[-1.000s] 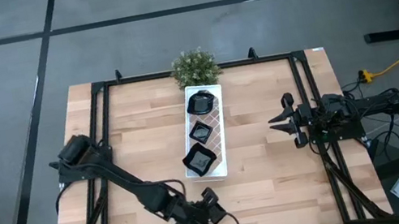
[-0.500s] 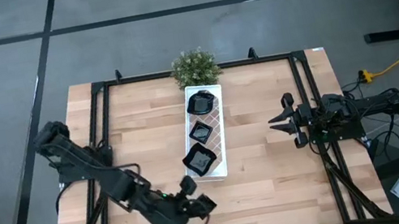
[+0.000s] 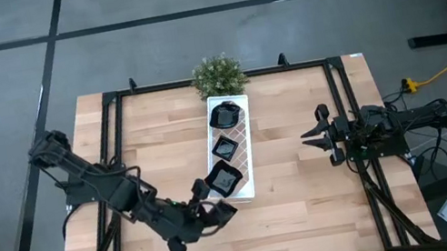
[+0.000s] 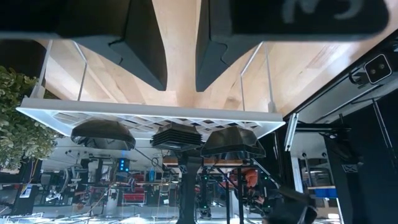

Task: Pick & Place Mini shaped plates
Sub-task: Stack the square plate on top of the square plate on the shelf

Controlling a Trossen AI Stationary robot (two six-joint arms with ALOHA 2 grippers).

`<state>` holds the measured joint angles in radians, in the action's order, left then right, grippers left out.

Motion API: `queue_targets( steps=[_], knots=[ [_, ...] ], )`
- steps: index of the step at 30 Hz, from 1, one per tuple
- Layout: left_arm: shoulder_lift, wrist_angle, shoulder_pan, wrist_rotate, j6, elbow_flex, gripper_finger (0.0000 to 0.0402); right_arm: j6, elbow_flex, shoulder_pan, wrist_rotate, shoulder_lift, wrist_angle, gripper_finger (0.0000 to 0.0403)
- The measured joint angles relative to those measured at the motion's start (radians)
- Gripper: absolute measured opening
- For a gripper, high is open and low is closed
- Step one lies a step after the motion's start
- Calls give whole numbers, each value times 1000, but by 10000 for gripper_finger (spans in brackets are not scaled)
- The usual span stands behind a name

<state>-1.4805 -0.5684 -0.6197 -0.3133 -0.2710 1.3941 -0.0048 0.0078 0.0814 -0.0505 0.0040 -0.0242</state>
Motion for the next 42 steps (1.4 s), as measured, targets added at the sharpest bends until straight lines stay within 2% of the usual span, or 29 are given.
queue_targets(
  steps=[10, 19, 30, 34, 42],
  knots=[
    [65, -24, 86, 19, -12, 0, 2, 0, 0, 0, 0, 0, 0, 85],
    [125, -37, 226, 23, -61, 0, 2, 0, 0, 0, 0, 0, 0, 85],
    [138, -48, 468, 178, -89, 0, 2, 0, 0, 0, 0, 0, 0, 85],
    [138, -57, 543, 204, -101, 0, 2, 0, 0, 0, 0, 0, 0, 85],
    [138, -57, 647, 289, -101, 0, 2, 0, 0, 0, 0, 0, 0, 85]
  ],
)
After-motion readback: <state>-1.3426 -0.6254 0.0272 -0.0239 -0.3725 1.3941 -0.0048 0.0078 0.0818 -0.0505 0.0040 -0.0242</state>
